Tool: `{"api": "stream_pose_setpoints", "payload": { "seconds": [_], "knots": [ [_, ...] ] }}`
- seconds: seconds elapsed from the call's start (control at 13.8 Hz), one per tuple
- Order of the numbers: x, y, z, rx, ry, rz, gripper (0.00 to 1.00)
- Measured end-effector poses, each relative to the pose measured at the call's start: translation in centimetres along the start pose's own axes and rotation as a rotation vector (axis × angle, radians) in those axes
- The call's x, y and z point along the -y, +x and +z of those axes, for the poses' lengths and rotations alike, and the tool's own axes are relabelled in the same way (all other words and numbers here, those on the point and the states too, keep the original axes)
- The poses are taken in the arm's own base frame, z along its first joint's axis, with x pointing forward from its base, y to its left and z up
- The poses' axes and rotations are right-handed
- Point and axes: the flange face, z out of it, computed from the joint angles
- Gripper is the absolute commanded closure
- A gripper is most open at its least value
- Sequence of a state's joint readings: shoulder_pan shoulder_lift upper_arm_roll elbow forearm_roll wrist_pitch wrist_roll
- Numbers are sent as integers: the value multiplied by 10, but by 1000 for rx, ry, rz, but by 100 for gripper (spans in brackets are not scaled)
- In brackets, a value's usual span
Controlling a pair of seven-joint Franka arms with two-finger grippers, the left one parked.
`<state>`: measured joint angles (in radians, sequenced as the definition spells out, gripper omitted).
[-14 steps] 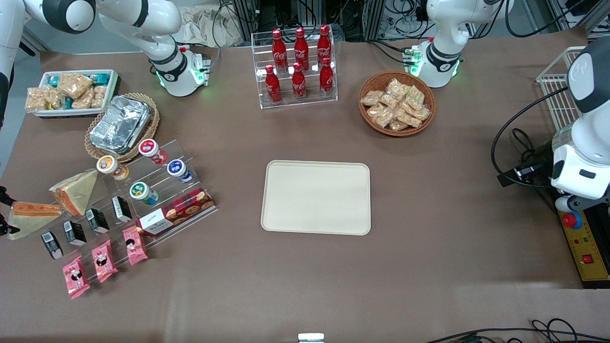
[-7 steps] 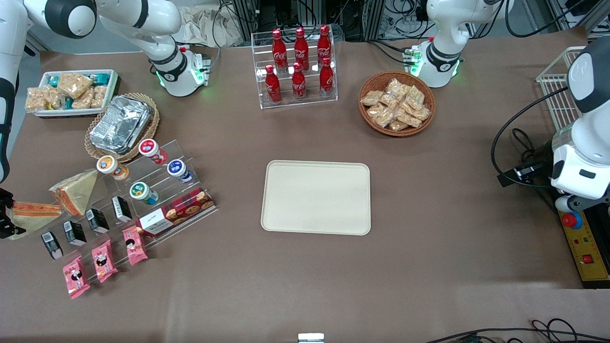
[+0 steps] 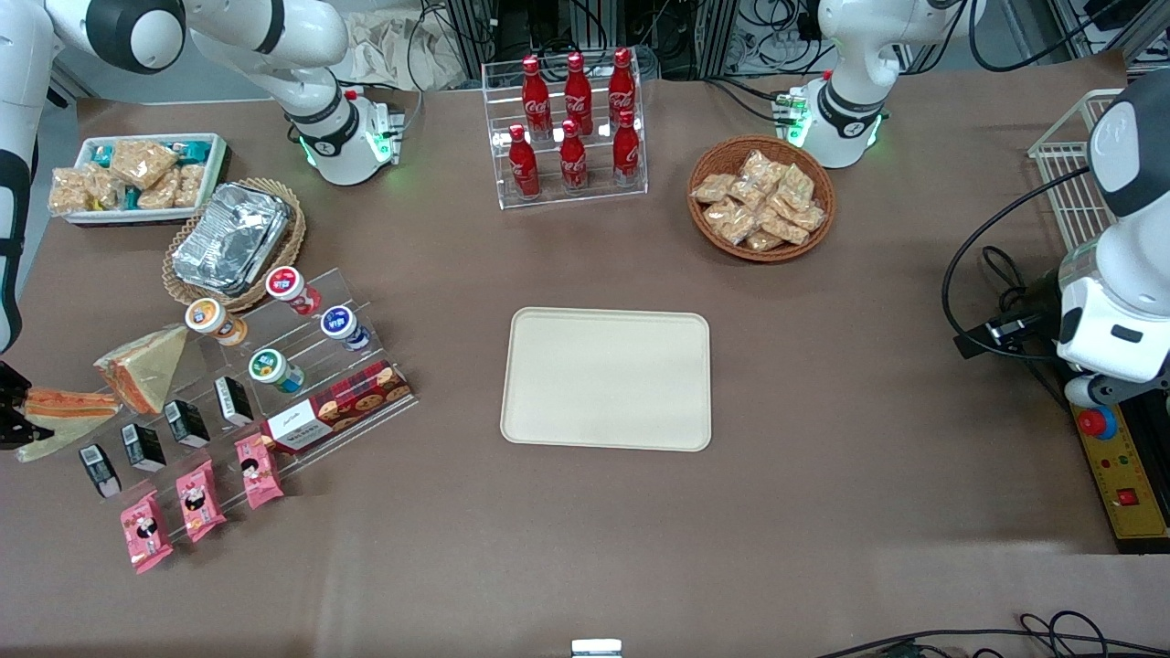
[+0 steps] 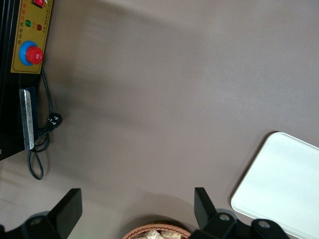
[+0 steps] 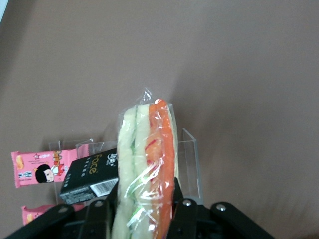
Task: Place sandwich on tray
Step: 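Lift the wrapped sandwich out of the rack with the right gripper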
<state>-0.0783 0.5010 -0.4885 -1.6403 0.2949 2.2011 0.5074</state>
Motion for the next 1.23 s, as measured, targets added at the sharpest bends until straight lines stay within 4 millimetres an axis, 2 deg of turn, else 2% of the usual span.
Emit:
{"api": "stream_pose_setpoints", "payload": {
  "seconds": [0.22, 0.65, 0.94, 1.23],
  "knots": [
    [3, -4, -12, 11, 8, -72, 72],
    [14, -22, -98, 33, -27, -389, 73],
    [41, -58, -139, 79, -69, -664, 73],
    [82, -111, -156, 117, -121, -835, 72]
  ]
}}
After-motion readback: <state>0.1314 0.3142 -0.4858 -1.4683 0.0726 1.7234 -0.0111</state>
